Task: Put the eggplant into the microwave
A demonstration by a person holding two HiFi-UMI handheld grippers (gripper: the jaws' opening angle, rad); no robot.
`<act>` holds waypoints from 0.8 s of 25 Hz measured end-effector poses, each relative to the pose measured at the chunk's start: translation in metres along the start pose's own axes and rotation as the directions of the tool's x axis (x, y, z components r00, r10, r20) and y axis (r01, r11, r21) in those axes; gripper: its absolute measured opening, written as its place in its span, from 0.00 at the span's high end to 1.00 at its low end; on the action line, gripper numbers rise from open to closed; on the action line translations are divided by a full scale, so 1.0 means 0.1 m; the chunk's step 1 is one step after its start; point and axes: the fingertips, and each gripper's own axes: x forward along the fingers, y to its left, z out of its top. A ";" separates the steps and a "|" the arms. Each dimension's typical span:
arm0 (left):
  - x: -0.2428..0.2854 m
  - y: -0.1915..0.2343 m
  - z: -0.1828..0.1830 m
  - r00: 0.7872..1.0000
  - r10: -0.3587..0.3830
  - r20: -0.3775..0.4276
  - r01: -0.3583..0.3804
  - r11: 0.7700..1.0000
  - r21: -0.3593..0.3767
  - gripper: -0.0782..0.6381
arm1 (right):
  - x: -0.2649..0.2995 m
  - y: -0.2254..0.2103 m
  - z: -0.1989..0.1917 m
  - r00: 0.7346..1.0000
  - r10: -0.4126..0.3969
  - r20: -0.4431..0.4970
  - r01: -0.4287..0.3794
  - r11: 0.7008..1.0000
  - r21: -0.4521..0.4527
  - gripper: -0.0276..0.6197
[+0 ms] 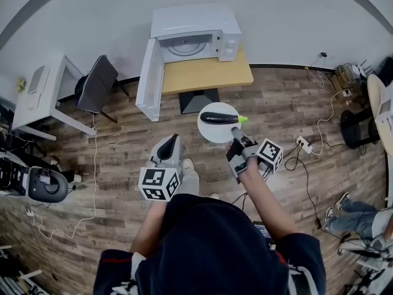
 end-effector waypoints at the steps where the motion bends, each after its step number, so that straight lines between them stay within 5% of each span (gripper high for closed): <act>1: 0.08 0.06 0.04 1.000 -0.003 0.000 0.003 1.000 0.000 0.87 | 0.09 0.02 0.03 1.000 -0.002 0.001 0.002 1.000 0.003 0.92; 20: 1.18 1.00 0.60 0.997 -0.080 -0.008 0.080 0.997 -0.025 0.87 | 1.55 0.51 0.33 0.999 -0.032 0.015 0.032 0.999 -0.004 0.92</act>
